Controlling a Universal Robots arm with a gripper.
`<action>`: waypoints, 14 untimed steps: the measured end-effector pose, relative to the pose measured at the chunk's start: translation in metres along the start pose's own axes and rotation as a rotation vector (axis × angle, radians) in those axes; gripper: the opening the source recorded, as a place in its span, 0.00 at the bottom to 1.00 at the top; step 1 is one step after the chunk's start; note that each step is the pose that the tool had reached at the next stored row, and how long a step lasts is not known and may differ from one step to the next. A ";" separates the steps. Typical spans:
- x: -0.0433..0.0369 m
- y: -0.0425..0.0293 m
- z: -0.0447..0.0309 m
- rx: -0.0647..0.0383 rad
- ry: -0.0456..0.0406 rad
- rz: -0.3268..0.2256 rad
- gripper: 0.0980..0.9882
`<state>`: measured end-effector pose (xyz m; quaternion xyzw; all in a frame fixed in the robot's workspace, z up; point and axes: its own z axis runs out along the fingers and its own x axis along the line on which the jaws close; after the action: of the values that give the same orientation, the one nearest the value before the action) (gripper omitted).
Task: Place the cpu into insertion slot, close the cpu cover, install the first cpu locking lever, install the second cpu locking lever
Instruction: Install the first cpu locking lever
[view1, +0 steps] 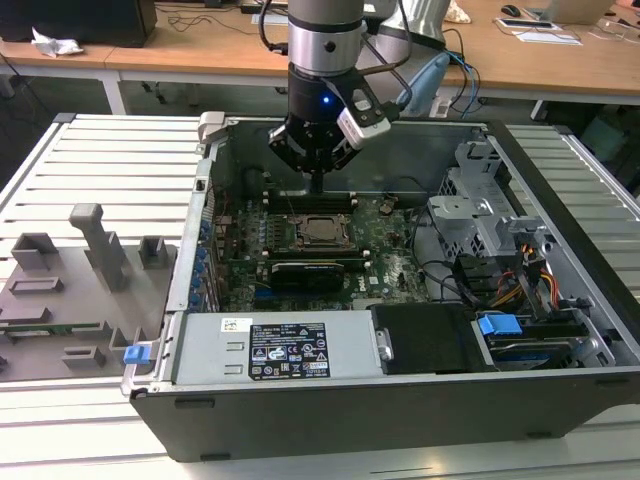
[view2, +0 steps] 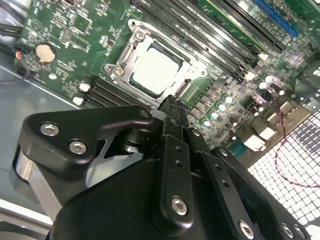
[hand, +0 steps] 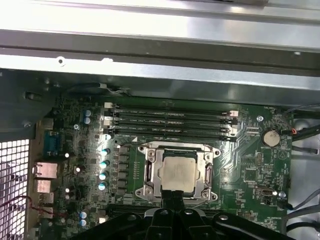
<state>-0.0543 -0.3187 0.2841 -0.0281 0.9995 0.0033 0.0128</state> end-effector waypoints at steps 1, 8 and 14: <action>0.0018 0.0001 0.0010 0.000 -0.0012 0.000 0.01; 0.0218 0.0015 0.0097 -0.003 -0.0113 0.000 0.01; 0.0371 0.0043 0.0138 -0.004 -0.0115 0.016 0.01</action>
<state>-0.0912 -0.3164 0.2694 -0.0199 0.9996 0.0054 0.0185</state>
